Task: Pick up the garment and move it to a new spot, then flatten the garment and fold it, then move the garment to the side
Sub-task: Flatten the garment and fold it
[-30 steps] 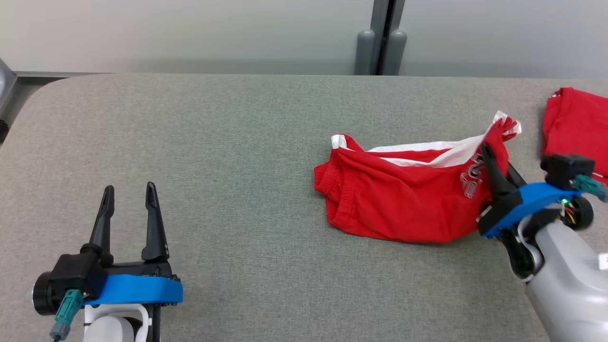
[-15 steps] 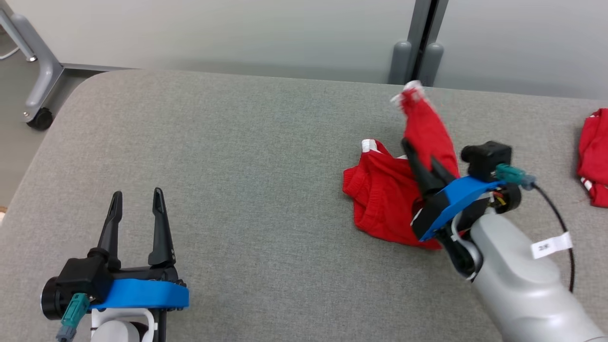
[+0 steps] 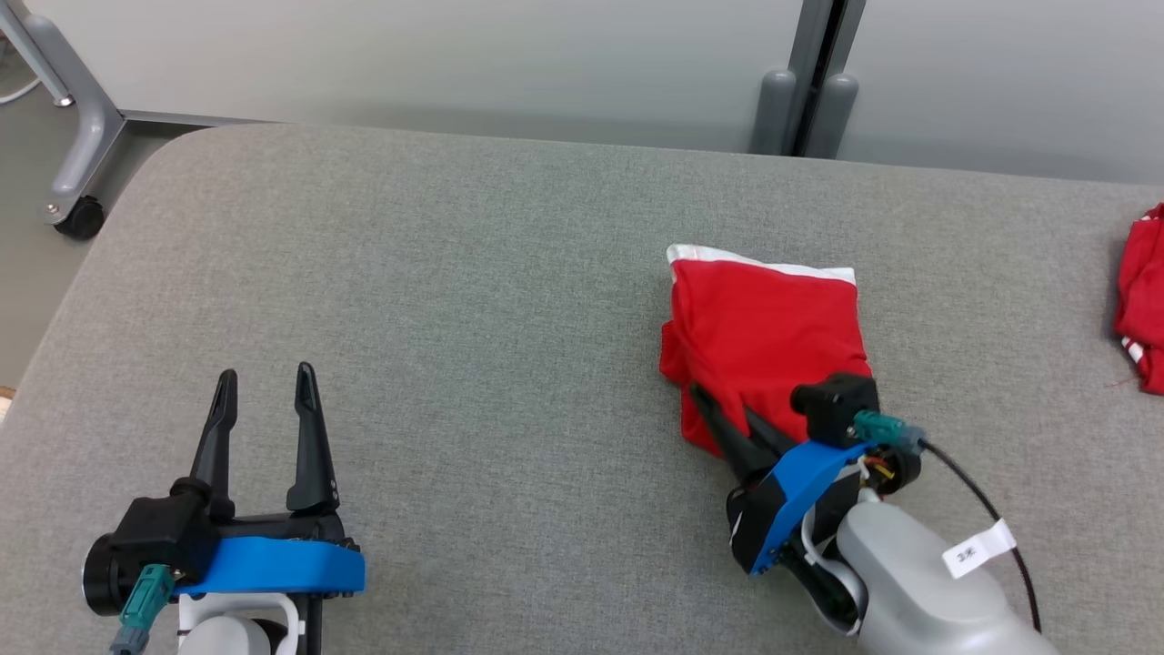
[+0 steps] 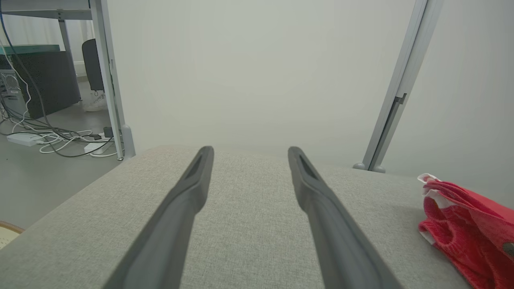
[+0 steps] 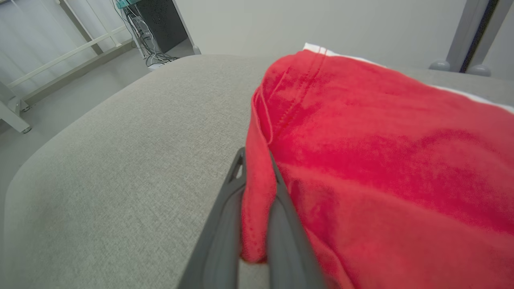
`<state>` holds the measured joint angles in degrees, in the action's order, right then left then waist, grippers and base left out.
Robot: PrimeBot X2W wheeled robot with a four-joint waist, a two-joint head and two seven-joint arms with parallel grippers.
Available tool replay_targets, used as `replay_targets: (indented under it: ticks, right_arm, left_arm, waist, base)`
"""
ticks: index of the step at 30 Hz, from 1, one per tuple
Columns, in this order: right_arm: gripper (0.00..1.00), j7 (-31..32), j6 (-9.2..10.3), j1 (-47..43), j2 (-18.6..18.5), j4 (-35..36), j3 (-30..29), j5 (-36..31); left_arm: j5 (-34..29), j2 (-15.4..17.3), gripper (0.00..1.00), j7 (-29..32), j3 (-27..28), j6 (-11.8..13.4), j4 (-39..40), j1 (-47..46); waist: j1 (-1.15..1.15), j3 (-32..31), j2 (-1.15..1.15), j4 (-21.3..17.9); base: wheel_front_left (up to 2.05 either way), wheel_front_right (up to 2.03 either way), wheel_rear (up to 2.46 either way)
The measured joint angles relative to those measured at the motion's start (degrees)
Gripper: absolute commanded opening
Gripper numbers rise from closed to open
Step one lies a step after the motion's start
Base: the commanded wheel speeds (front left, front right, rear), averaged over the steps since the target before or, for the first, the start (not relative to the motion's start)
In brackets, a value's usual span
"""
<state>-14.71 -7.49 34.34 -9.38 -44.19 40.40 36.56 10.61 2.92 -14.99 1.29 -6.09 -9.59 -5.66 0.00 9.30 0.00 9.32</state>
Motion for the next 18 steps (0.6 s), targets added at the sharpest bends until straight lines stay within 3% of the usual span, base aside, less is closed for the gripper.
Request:
replay_targets:
  ticks: [2,3,4,5,12,18]
  right_arm:
    - [0.00,0.0,0.00,-0.7,0.4,-0.2,0.9,0.5]
    - [0.40,-0.1,0.00,-0.8,0.5,-0.4,1.3,0.5]
    - [0.89,-0.1,0.00,-0.8,0.7,-0.5,1.8,0.5]
    - [1.00,-0.1,0.00,-0.8,0.8,-0.5,2.1,0.5]
    - [1.00,-0.3,0.00,-0.9,0.7,4.8,0.7,-1.8]
    - [1.00,-0.3,0.00,-3.9,-1.1,12.6,-4.9,-5.9]
  left_arm:
    - [0.0,0.0,1.00,0.0,-0.2,0.0,-0.1,0.0]
    - [0.0,0.0,1.00,0.0,-0.3,0.0,-0.1,-0.1]
    - [0.0,0.0,1.00,0.0,-0.3,0.0,-0.1,-0.2]
    - [0.0,0.0,1.00,0.0,-0.4,0.0,-0.1,-0.3]
    - [-0.2,0.0,1.00,0.0,0.0,0.0,-0.2,-0.4]
    - [-0.8,0.0,1.00,0.0,0.4,-0.3,-0.3,-0.3]
  waist:
    - [0.00,0.2,0.00,-0.1]
    - [0.00,0.3,0.00,-0.1]
    - [0.00,0.4,0.00,-0.2]
    - [0.00,0.4,0.00,-0.3]
    - [0.00,0.1,0.00,-2.1]
    - [0.00,-0.6,0.00,-5.0]
  base:
    - [0.00,0.00,0.00]
    - [0.00,0.00,0.00]
    - [0.00,0.00,0.00]
    - [0.00,0.00,0.00]
    - [0.00,0.00,0.00]
    - [0.00,0.00,0.00]
